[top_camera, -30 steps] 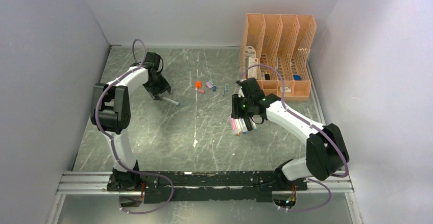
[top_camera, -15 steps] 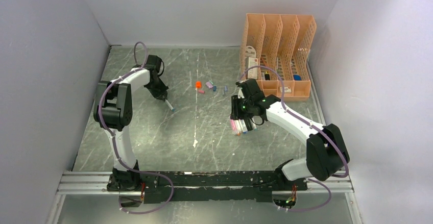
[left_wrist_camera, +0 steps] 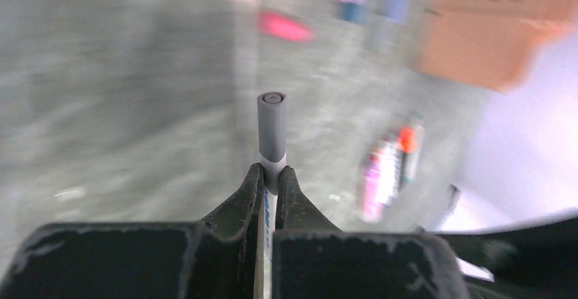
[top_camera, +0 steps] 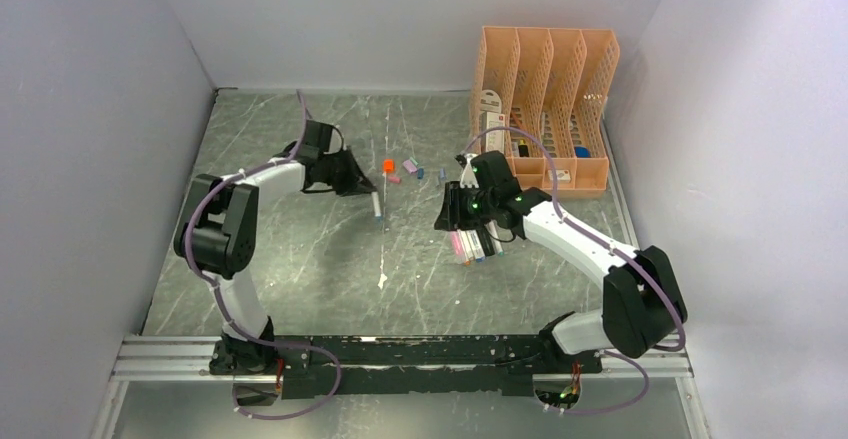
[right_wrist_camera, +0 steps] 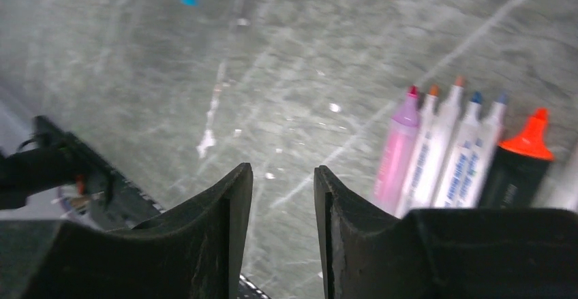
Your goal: Open the pen caps
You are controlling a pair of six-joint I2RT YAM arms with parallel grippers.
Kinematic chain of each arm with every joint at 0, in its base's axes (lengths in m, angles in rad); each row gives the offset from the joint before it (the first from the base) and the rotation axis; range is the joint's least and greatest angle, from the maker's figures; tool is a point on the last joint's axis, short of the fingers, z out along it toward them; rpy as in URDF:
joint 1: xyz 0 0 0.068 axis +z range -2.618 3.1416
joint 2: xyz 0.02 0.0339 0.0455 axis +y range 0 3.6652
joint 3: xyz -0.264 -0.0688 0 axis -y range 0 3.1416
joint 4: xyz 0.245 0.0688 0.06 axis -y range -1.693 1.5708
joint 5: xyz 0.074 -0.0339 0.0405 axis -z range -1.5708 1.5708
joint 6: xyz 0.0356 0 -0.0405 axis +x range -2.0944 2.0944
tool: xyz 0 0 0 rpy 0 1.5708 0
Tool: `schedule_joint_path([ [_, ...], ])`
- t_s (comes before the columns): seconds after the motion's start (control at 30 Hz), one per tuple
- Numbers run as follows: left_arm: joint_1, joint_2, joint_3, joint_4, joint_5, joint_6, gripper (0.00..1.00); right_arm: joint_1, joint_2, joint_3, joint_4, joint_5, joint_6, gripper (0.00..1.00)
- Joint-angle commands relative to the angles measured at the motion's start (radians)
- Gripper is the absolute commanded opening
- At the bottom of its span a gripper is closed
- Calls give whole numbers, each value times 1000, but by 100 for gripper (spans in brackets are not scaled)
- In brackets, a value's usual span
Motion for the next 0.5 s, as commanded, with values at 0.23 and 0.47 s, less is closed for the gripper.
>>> schedule_joint_path([
  [0.23, -220, -191, -134, 645, 318, -265, 7, 6, -74, -71, 298, -202, 175, 54],
  [0.47, -296, -226, -158, 687, 287, -267, 7, 4, -99, -94, 368, -172, 223, 55],
])
